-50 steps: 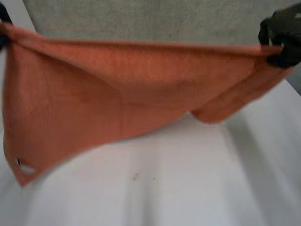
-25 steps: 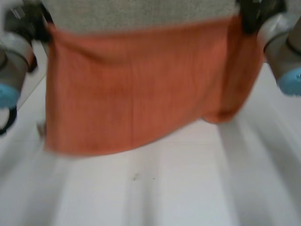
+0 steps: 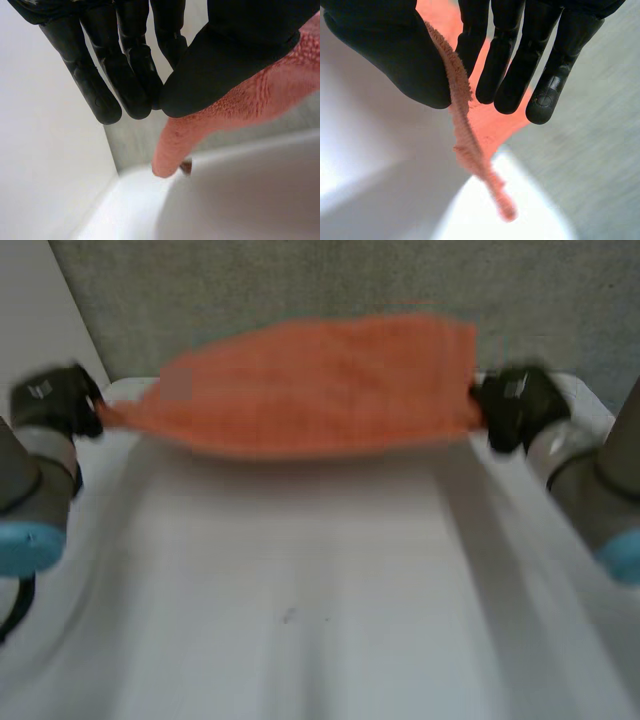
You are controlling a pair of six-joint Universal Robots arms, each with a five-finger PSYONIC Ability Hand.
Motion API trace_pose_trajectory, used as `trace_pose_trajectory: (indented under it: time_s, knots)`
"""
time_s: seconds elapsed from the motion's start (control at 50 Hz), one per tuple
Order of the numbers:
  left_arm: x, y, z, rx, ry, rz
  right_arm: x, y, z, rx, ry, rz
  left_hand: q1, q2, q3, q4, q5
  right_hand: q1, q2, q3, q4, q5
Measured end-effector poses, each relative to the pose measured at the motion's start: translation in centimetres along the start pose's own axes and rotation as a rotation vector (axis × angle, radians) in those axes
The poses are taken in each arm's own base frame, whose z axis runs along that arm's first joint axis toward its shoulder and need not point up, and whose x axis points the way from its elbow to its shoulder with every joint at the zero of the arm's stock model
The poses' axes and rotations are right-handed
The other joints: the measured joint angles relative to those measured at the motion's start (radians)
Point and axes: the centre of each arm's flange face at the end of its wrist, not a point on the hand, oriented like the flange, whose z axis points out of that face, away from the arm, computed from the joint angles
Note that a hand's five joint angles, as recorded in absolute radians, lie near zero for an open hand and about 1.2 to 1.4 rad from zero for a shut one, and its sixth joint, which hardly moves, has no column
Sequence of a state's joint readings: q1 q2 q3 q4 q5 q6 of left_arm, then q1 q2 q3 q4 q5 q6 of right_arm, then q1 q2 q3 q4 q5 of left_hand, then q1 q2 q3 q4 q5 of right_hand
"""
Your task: Fold the laundry
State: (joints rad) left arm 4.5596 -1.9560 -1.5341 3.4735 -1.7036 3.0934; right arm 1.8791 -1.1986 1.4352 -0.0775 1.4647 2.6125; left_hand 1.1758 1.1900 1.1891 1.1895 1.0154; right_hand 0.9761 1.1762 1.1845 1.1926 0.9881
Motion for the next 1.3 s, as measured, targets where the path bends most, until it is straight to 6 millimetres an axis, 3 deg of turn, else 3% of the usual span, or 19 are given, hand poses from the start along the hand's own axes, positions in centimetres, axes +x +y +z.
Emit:
trace_pose_trajectory:
  time_s: [0.12, 0.14, 0.16, 0.22, 0.24, 0.28, 0.34, 0.48, 0.62, 0.76, 0.9, 1.02, 1.3]
  knots:
    - [-0.5, 4.7, -1.6, -0.173, 0.016, 0.010, -2.8, 5.0, -1.4, -0.162, -0.093, 0.036, -0.337, -0.337, -0.336, -0.338, -0.340, 0.000, 0.000, 0.000, 0.000, 0.001]
    - [-0.7, 5.5, -1.9, -0.208, 0.013, 0.013, -3.1, 5.6, -1.6, -0.177, -0.099, 0.040, -0.535, -0.549, -0.530, -0.534, -0.534, 0.000, 0.000, 0.000, 0.000, 0.001]
    - [-0.9, 6.0, -2.2, -0.235, 0.010, 0.015, -3.3, 6.0, -1.7, -0.185, -0.101, 0.043, -0.606, -0.599, -0.597, -0.599, -0.602, 0.000, 0.000, 0.000, 0.000, 0.001]
    - [-1.4, 6.4, -2.5, -0.274, 0.000, 0.018, -3.3, 6.4, -1.7, -0.189, -0.099, 0.047, -0.722, -0.729, -0.727, -0.731, -0.732, 0.000, 0.000, 0.000, 0.000, 0.001]
    - [-1.7, 6.4, -2.7, -0.290, -0.006, 0.021, -3.1, 6.5, -1.6, -0.183, -0.093, 0.049, -0.851, -0.855, -0.853, -0.856, -0.859, 0.000, 0.000, 0.000, 0.000, 0.001]
    - [-1.7, 6.3, -2.8, -0.294, -0.007, 0.022, -3.1, 6.4, -1.6, -0.180, -0.091, 0.050, -0.851, -0.855, -0.853, -0.856, -0.859, 0.000, 0.000, 0.000, 0.000, 0.001]
    - [-1.8, 4.8, -3.2, -0.275, 0.015, 0.026, -2.4, 5.6, -1.5, -0.149, -0.070, 0.070, -0.917, -0.937, -0.934, -0.937, -0.938, 0.000, 0.000, 0.000, 0.000, 0.001]
    - [-0.2, 1.9, -4.6, -0.202, 0.206, 0.031, -1.1, 3.4, -1.8, -0.085, -0.031, 0.139, -0.942, -0.967, -0.959, -0.965, -0.963, 0.000, 0.000, 0.000, 0.000, 0.001]
    - [1.0, 1.4, -6.1, -0.177, 0.413, 0.112, -0.1, 1.4, -2.4, -0.037, -0.011, 0.161, -0.942, -0.965, -0.962, -0.964, -0.963, 0.000, 0.000, 0.000, 0.000, 0.001]
    - [1.7, 3.8, -6.5, -0.170, 0.558, 0.386, 0.0, 0.5, -3.2, -0.009, -0.035, 0.159, -0.938, -0.944, -0.944, -0.945, -0.943, 0.000, 0.000, 0.000, 0.000, 0.002]
    - [1.6, 6.7, -5.8, -0.149, 0.626, 0.705, -0.5, 1.1, -3.5, -0.023, -0.063, 0.159, -0.929, -0.937, -0.936, -0.938, -0.937, 0.000, 0.000, 0.000, 0.000, 0.001]
    - [1.3, 7.9, -5.3, -0.108, 0.673, 0.903, -0.7, 1.5, -3.4, -0.035, -0.071, 0.155, -0.855, -0.866, -0.864, -0.866, -0.866, 0.000, 0.000, 0.000, 0.000, 0.001]
    - [0.8, 8.1, -5.2, -0.034, 0.757, 1.005, -1.1, 2.3, -2.9, -0.053, -0.078, 0.154, -0.607, -0.621, -0.620, -0.620, -0.621, 0.000, 0.000, 0.000, 0.000, 0.001]
